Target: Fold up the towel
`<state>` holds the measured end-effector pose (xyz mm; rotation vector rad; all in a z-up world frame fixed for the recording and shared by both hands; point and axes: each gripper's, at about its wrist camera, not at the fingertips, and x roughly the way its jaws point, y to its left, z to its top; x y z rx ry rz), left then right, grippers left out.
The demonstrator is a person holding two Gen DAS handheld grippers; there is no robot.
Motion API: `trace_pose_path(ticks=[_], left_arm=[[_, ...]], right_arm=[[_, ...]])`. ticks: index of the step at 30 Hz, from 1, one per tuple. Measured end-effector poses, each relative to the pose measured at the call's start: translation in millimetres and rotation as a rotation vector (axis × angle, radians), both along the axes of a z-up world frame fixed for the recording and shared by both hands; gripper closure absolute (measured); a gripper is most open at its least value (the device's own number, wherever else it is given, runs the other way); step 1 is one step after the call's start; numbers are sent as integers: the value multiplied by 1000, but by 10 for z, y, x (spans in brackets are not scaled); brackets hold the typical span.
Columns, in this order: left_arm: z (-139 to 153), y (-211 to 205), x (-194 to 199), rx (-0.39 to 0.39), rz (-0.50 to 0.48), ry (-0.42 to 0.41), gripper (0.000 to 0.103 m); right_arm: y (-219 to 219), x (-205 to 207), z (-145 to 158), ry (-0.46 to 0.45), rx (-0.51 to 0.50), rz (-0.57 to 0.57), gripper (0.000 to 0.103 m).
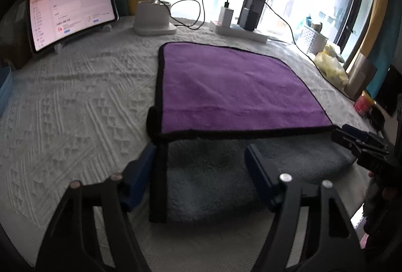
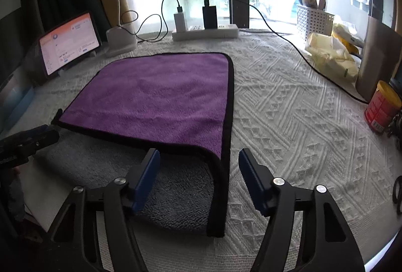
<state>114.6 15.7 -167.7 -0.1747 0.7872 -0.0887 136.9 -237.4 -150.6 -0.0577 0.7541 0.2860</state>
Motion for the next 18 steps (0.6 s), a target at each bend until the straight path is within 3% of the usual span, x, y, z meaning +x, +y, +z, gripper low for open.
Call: trace_pose_path(ticks=[6,9,14,18], left_arm=[[-14,-25,-33,34,4,-6,50],[-5,-53,-59,58,3,-19,55],[14,-129,-119,102,-5,-42,60],[26,-166,-162,150,1,-61,60]], right_arm=[[43,-7,-47,13,-34,19,41],[78,-28,-52,2,-58,28,48],[92,-52,-52,-15,-78,28,63],[90,-76,-36,-37,-87,1,64]])
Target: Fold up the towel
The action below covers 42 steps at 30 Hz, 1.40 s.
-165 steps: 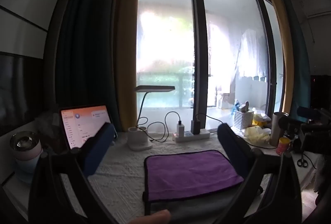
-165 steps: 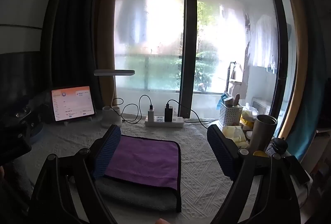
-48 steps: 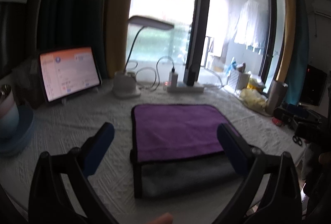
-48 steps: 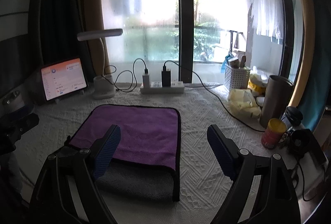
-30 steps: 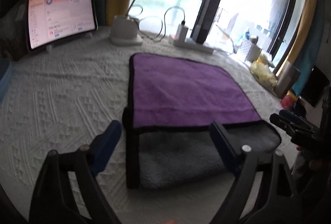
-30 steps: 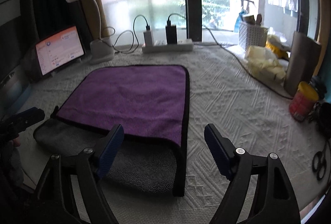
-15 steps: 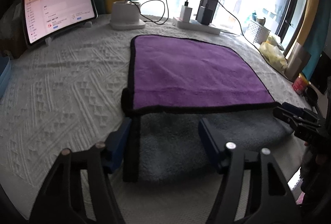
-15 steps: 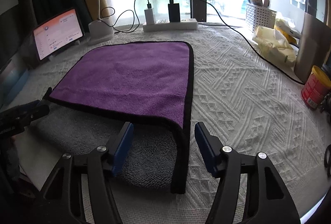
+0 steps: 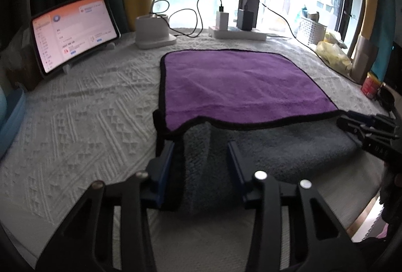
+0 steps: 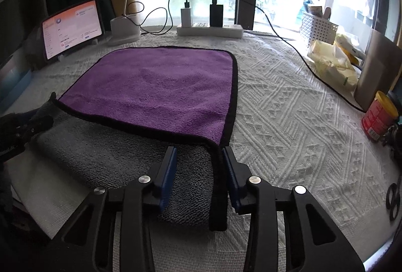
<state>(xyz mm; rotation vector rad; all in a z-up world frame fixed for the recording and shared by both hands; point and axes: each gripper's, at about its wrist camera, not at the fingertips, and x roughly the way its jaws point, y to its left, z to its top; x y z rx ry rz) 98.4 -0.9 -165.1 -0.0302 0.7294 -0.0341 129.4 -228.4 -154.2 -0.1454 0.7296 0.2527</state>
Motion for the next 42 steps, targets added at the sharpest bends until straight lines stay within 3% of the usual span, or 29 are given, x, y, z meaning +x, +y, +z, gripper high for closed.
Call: trace_pose_path(ticks=[8,11,15,19,24,42], left_arm=[[4,-45,-62,27,-12,-22,61],[21,-44,-84,38,-9,-35,69],[9,-26,-88,27,-9,-27,85],[31,-24,-113,11,-26,-31,86],[81,37,-117,-15,-16,-41,91],[514,163,68,-58,-1,-103,91]], right_arm=[[59,-113,-4,-31,-50,3,68],[65,-143,5,-51,-55,-5,81],[78,-164,10,-61,-57,3,88],[92,-212,76,-92,-53,13,92],[108,-255,207,-131,-40,28,93],[112,-80,627,-201,16,42,94]])
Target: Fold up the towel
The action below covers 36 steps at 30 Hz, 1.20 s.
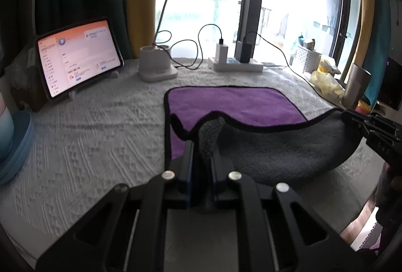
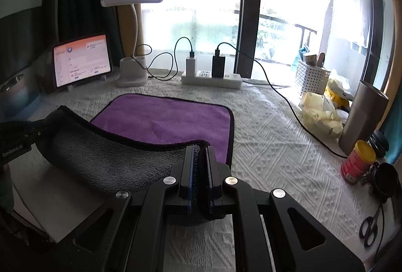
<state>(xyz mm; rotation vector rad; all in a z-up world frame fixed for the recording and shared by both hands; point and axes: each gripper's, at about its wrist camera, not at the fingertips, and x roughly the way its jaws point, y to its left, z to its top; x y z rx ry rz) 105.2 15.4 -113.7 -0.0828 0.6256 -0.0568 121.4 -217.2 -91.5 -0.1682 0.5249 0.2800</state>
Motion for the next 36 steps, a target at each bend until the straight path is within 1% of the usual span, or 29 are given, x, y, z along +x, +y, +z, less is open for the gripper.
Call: trace_pose_path(ticks=[10,24,36], left_arm=[[169,40,231,-4,5,-8,91],[326,150,701,-7,20,-14,91],[300,218,1138,8,22,-22,91]], right_arm=[[17,230,176,-24,14,-8,94],[58,775,322,-21,26,6,94],[144,1254,341,-9,22,28,94]])
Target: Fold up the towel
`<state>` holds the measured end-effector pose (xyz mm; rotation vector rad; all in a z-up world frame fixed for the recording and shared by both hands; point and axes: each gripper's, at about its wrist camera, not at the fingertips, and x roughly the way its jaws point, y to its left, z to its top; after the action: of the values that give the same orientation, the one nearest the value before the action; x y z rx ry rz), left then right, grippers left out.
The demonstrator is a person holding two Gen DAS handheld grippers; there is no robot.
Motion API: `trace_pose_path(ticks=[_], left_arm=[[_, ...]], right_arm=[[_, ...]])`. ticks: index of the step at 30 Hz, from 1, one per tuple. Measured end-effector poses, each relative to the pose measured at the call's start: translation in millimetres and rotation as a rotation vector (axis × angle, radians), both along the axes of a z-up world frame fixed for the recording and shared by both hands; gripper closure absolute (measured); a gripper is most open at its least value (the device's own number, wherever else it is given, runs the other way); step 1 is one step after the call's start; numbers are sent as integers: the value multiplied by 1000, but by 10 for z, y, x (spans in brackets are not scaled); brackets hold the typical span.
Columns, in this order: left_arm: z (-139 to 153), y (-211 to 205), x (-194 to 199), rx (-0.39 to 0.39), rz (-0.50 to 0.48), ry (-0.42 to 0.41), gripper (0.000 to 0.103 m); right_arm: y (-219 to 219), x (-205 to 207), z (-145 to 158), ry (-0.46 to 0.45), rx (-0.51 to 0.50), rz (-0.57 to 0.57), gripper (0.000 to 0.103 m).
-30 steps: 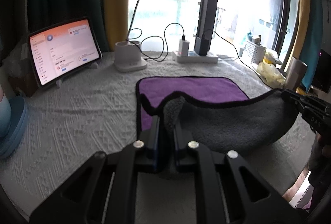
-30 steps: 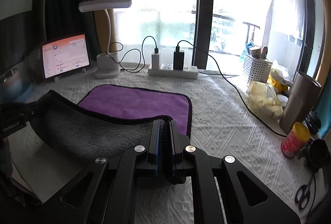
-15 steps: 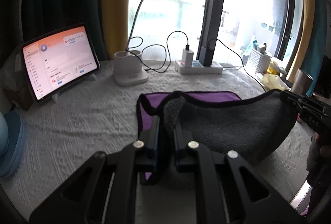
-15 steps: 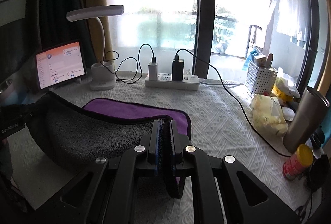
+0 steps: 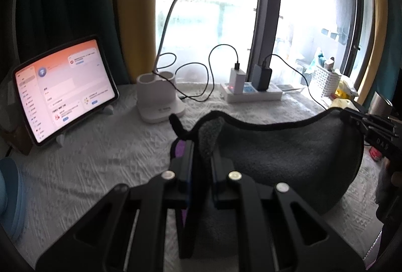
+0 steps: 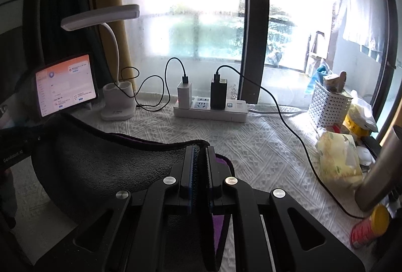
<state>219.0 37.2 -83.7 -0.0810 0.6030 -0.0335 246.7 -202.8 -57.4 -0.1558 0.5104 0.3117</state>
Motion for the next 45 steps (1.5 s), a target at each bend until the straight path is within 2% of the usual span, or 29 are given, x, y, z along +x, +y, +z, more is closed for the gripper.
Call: trace_pose_path(ticks=[11,17,25,45], left_arm=[[-98,53,358,-9,2,5,91],[-175,52,570,20,-13,9,91],[-347,62,803,23,-11,44,91],[-730,87,1166,48,9,215,89]], right_arm=[[39,359,-57,13,-9,2,94],[64,540,-121,23,-12,-2,94],[88,765,-288,56,-19,-16,94],[145,1097,-698,159,-68,-45,93]])
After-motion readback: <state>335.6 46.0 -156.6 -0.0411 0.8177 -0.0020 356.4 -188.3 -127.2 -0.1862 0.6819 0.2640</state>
